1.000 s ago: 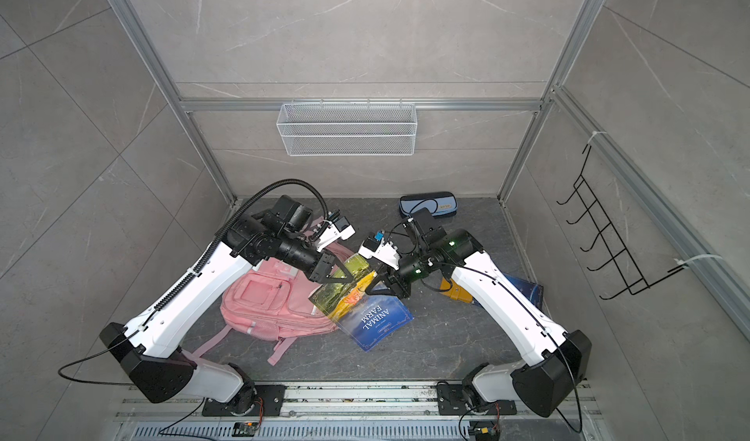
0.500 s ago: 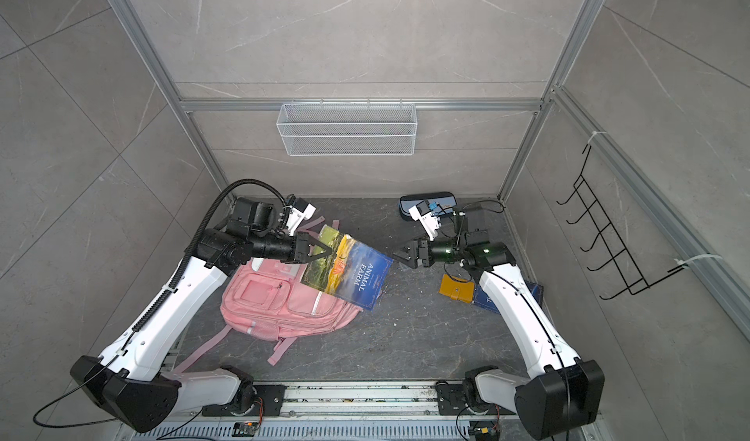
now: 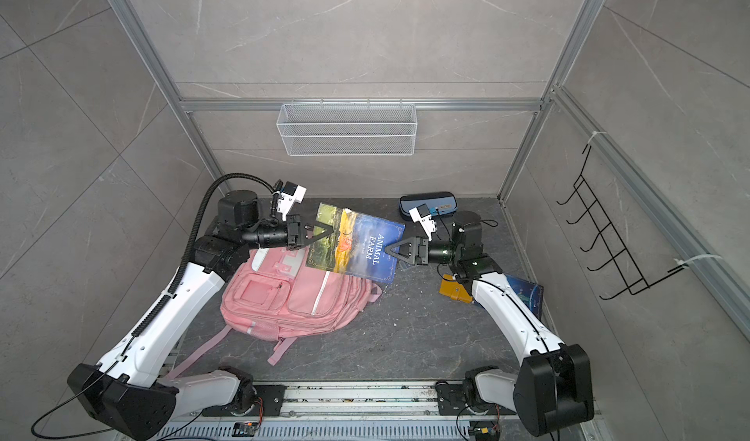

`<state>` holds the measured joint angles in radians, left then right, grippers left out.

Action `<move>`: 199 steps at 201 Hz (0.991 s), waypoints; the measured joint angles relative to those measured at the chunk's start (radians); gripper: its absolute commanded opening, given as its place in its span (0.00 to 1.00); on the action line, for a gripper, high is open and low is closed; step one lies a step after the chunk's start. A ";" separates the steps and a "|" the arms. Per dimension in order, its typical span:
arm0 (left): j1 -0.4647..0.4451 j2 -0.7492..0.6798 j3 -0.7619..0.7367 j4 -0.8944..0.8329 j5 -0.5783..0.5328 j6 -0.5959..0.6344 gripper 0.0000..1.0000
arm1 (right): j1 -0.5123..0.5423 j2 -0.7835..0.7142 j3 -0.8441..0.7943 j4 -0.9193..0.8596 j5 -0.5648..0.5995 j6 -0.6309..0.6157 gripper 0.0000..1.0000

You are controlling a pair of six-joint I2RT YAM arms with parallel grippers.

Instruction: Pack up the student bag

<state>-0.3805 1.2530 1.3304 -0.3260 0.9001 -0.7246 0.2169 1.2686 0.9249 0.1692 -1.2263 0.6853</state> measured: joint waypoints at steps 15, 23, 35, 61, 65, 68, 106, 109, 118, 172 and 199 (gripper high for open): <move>0.000 0.003 -0.001 0.035 0.004 -0.023 0.00 | 0.020 0.006 -0.014 0.069 -0.010 0.050 0.68; 0.000 0.005 -0.002 0.051 0.010 -0.033 0.00 | 0.031 0.006 -0.019 0.097 -0.010 0.068 0.59; 0.002 0.008 -0.004 0.069 0.018 -0.042 0.00 | 0.034 0.006 -0.023 0.137 -0.013 0.105 0.43; 0.005 0.025 -0.014 0.096 0.016 -0.054 0.00 | 0.038 0.006 -0.024 0.212 -0.026 0.156 0.01; 0.007 0.029 -0.014 0.094 0.013 -0.054 0.00 | 0.038 0.006 -0.024 0.221 -0.027 0.159 0.00; 0.010 0.031 -0.014 0.094 0.013 -0.053 0.00 | 0.038 0.006 -0.024 0.223 -0.029 0.171 0.00; 0.022 0.041 0.008 -0.034 -0.087 0.029 0.97 | 0.034 0.005 -0.025 0.240 -0.017 0.198 0.00; 0.023 0.042 0.016 -0.059 -0.106 0.038 0.99 | 0.032 0.005 -0.025 0.240 -0.012 0.198 0.00; 0.023 0.050 0.045 -0.135 -0.173 0.081 0.99 | 0.017 0.004 -0.024 0.217 0.009 0.188 0.00; -0.090 0.113 0.087 -0.429 -0.573 0.241 0.96 | -0.108 -0.001 0.092 -0.378 0.286 -0.146 0.00; -0.256 0.206 0.039 -0.476 -0.752 0.235 0.90 | -0.132 -0.045 0.103 -0.589 0.444 -0.262 0.00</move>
<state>-0.6369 1.4593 1.3697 -0.8021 0.1478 -0.4900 0.0845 1.2240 1.0279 -0.4202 -0.7826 0.4236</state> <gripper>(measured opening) 0.930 0.120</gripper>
